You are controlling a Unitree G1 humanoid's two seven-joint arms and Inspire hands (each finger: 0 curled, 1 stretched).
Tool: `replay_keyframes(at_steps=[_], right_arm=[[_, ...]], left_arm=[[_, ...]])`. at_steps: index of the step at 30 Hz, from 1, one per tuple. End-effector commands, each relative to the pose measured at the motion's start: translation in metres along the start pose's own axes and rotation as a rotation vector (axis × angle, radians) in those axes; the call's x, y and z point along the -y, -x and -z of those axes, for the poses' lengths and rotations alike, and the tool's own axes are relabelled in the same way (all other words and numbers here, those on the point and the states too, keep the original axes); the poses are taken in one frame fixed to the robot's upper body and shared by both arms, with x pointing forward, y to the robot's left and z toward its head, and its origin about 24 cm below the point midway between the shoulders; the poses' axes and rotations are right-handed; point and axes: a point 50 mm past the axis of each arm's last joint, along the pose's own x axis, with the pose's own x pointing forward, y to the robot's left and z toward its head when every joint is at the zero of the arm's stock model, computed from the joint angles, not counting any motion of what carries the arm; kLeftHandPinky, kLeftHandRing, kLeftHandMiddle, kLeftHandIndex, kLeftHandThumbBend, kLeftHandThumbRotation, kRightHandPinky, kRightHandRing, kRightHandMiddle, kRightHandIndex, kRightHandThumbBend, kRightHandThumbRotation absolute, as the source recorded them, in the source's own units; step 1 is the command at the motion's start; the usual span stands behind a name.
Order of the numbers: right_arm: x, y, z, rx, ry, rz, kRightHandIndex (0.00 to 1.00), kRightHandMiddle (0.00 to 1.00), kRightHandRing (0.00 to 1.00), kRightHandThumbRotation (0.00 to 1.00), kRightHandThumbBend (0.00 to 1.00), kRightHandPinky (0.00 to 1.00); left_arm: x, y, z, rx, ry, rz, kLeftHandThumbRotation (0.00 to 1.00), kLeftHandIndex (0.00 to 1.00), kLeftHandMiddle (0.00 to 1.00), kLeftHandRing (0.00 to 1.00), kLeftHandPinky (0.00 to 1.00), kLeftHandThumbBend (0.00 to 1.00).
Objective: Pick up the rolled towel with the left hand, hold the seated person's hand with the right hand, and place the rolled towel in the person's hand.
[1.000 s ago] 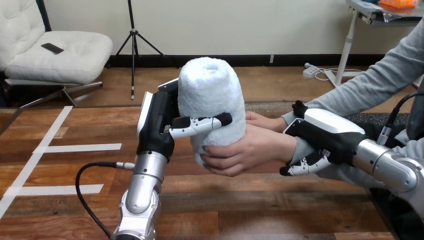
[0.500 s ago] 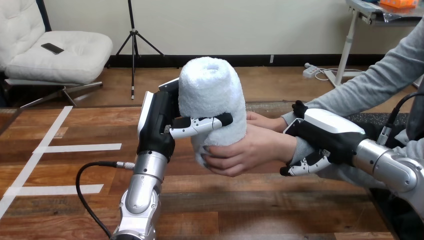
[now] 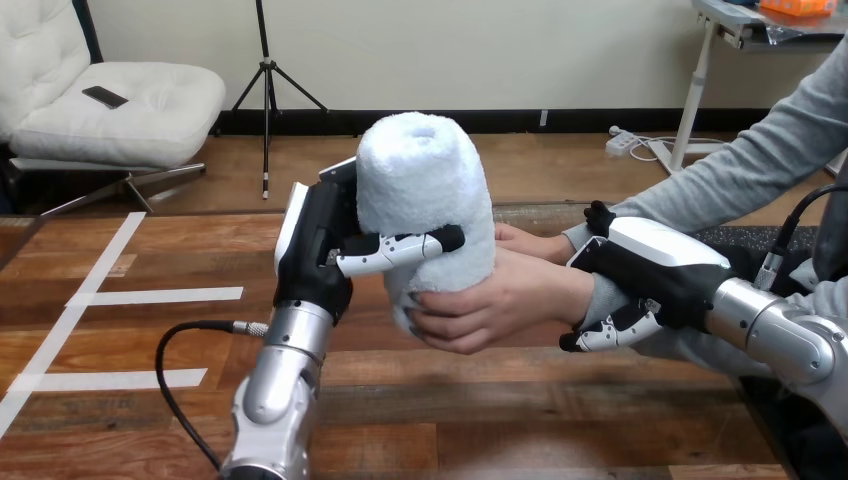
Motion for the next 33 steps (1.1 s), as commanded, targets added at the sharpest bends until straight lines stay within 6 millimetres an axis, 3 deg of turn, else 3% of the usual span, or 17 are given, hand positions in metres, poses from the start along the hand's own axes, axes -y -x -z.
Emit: replay_keyframes(at_steps=[1, 7, 16, 33], right_arm=[[0.0229, -0.0061, -0.0133, 0.06, -0.001, 0.095, 0.3, 0.3, 0.24, 0.17, 0.55, 0.2], [0.0223, -0.0054, -0.0127, 0.064, -0.003, 0.096, 0.29, 0.29, 0.24, 0.16, 0.55, 0.2], [0.0219, -0.004, -0.0123, 0.073, -0.005, 0.102, 0.29, 0.29, 0.23, 0.14, 0.55, 0.19], [0.0202, -0.0035, -0.0118, 0.074, -0.011, 0.097, 0.29, 0.29, 0.23, 0.14, 0.55, 0.19]], left_arm=[[0.0164, -0.0201, -0.0165, 0.036, 0.032, 0.171, 0.23, 0.65, 0.65, 0.59, 0.49, 0.93], [0.0156, -0.0197, -0.0159, 0.027, 0.041, 0.183, 0.45, 0.82, 0.84, 0.82, 0.72, 0.99], [0.0148, -0.0191, -0.0167, 0.033, 0.007, 0.179, 0.65, 0.88, 0.92, 0.92, 0.85, 1.0], [0.0147, -0.0167, -0.0198, 0.043, 0.138, 0.302, 0.66, 0.93, 0.96, 0.96, 0.85, 1.0]])
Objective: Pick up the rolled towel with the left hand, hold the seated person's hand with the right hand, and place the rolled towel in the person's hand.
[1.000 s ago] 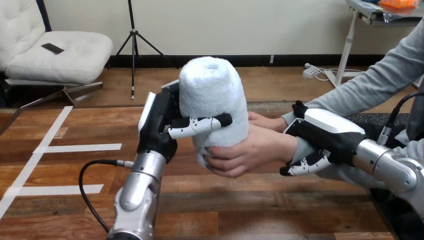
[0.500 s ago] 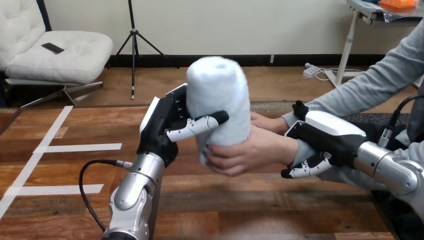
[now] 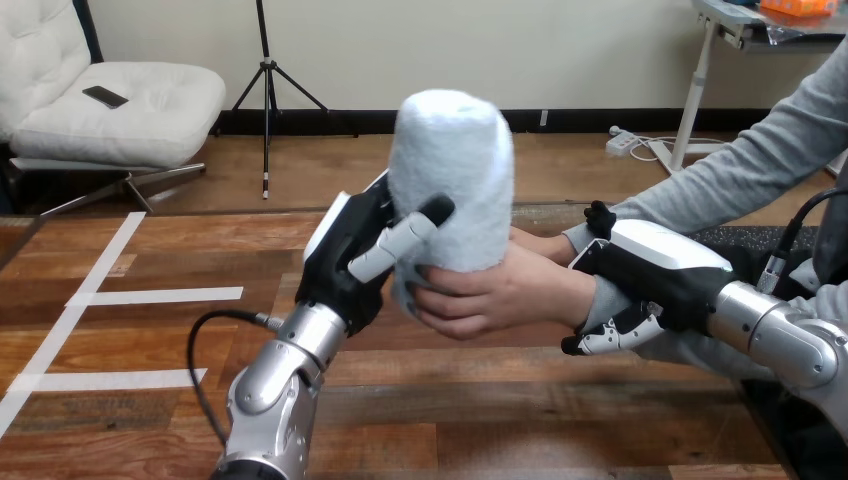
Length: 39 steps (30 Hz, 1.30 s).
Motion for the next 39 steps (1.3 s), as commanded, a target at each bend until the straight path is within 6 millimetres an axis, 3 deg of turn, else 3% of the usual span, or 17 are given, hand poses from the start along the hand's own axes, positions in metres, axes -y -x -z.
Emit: replay_keyframes(at_steps=[1, 8, 23, 32, 39], right_arm=[[0.022, -0.006, -0.013, 0.072, -0.003, 0.096, 0.29, 0.29, 0.23, 0.14, 0.55, 0.19], [0.021, -0.006, -0.013, 0.071, -0.006, 0.092, 0.29, 0.29, 0.23, 0.14, 0.55, 0.19], [0.02, -0.007, -0.012, 0.06, -0.027, 0.08, 0.31, 0.31, 0.25, 0.16, 0.58, 0.21], [0.021, -0.007, -0.011, 0.037, -0.048, 0.062, 0.43, 0.41, 0.36, 0.36, 0.69, 0.32], [0.021, -0.006, -0.012, 0.039, -0.047, 0.05, 0.58, 0.56, 0.51, 0.51, 0.86, 0.45]], left_arm=[[0.007, -0.014, -0.02, 0.085, -0.009, 0.077, 0.66, 0.93, 0.96, 0.96, 0.85, 1.0], [0.008, -0.012, -0.02, 0.099, 0.017, 0.085, 0.68, 0.95, 0.97, 0.97, 0.85, 1.0], [0.008, -0.008, -0.022, 0.132, 0.042, 0.044, 0.93, 0.99, 1.0, 1.0, 0.96, 1.0], [0.007, -0.005, -0.022, 0.144, 0.046, 0.019, 0.99, 0.98, 1.0, 1.0, 0.98, 1.0], [0.006, -0.004, -0.022, 0.146, 0.045, 0.01, 1.0, 0.98, 1.0, 1.0, 0.98, 1.0]])
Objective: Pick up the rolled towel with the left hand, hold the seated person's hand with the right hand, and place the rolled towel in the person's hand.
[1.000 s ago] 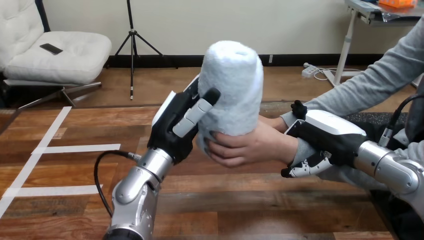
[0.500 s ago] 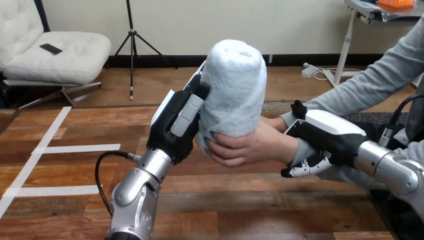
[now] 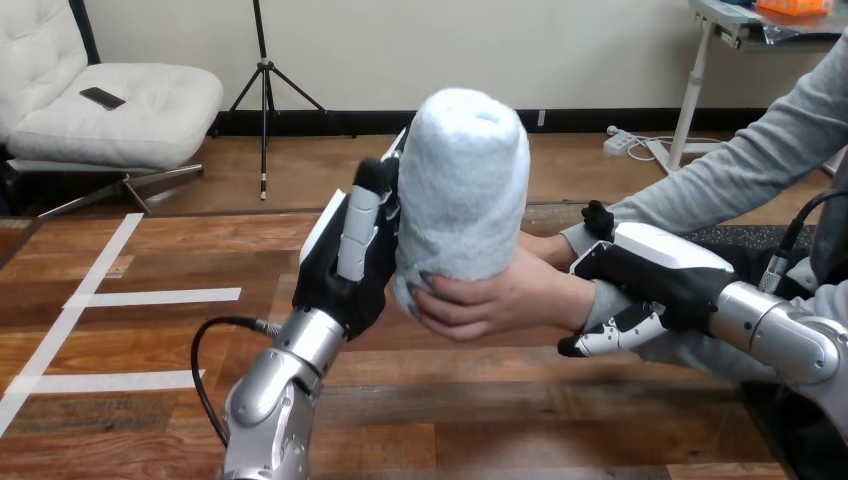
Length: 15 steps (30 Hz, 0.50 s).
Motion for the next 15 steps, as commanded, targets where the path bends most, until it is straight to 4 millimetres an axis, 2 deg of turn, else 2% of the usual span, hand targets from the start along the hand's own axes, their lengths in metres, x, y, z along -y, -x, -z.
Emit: replay_keyframes(at_steps=[1, 6, 11, 15], right_arm=[[0.0202, -0.0052, -0.0155, 0.071, -0.003, 0.079, 0.59, 0.58, 0.52, 0.53, 0.87, 0.47], [0.0201, -0.0053, -0.0149, 0.061, 0.009, 0.063, 0.67, 0.66, 0.62, 0.6, 0.94, 0.56], [0.0203, -0.0052, -0.0149, 0.055, 0.023, 0.049, 0.72, 0.7, 0.67, 0.65, 0.98, 0.61], [0.0203, -0.0052, -0.0149, 0.049, 0.042, 0.041, 0.76, 0.74, 0.71, 0.73, 0.99, 0.65]], left_arm=[[0.004, -0.0136, -0.0193, 0.095, -0.015, 0.02, 1.0, 0.98, 1.0, 1.0, 0.98, 1.0], [0.0033, -0.0122, -0.0194, 0.097, -0.031, 0.011, 1.0, 0.97, 0.99, 1.0, 0.97, 1.0], [0.0029, -0.0116, -0.0193, 0.099, -0.04, 0.007, 1.0, 0.97, 0.99, 1.0, 0.97, 1.0], [0.0026, -0.0114, -0.0193, 0.1, -0.046, 0.007, 1.0, 0.96, 0.98, 1.0, 0.96, 1.0]])
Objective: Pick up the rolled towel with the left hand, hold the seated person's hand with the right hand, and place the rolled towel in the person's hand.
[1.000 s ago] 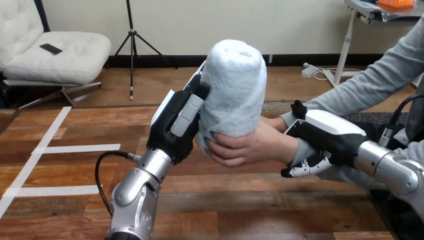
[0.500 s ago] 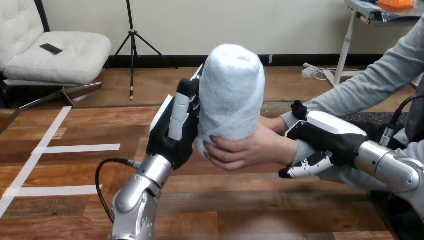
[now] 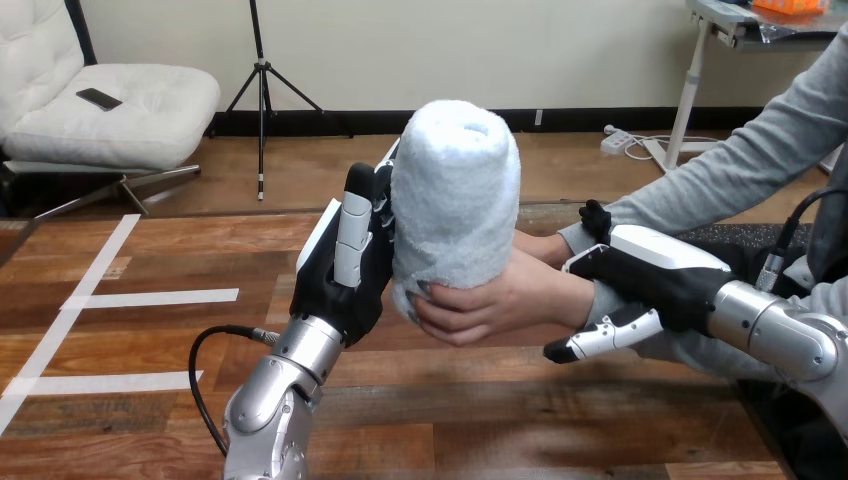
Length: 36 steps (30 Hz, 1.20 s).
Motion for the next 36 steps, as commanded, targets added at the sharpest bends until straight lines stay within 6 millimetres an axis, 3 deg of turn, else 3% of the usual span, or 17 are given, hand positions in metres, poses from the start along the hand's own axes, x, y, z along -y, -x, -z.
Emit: replay_keyframes(at_steps=[1, 16, 28, 36], right_arm=[[0.0196, -0.0036, -0.012, 0.043, 0.034, 0.061, 0.77, 0.75, 0.72, 0.75, 1.0, 0.65], [0.0185, -0.0034, -0.0117, 0.021, 0.048, 0.047, 0.84, 0.82, 0.79, 0.92, 1.0, 0.68], [0.0168, -0.0015, -0.0114, 0.036, -0.047, 0.07, 0.86, 0.84, 0.81, 0.93, 1.0, 0.71], [0.0154, 0.0005, -0.0094, 0.045, -0.124, 0.103, 0.86, 0.85, 0.82, 0.98, 1.0, 0.72]], left_arm=[[0.0041, -0.0149, -0.0217, 0.106, -0.044, 0.033, 1.0, 0.96, 0.98, 1.0, 0.96, 1.0], [0.0033, -0.014, -0.022, 0.108, -0.071, 0.016, 1.0, 0.94, 0.97, 0.98, 0.94, 1.0], [0.0025, -0.012, -0.0239, 0.124, -0.098, 0.008, 0.98, 0.94, 0.94, 0.95, 0.9, 1.0], [0.0013, -0.0058, -0.0284, 0.137, -0.209, 0.008, 0.99, 0.94, 0.93, 0.93, 0.89, 1.0]])
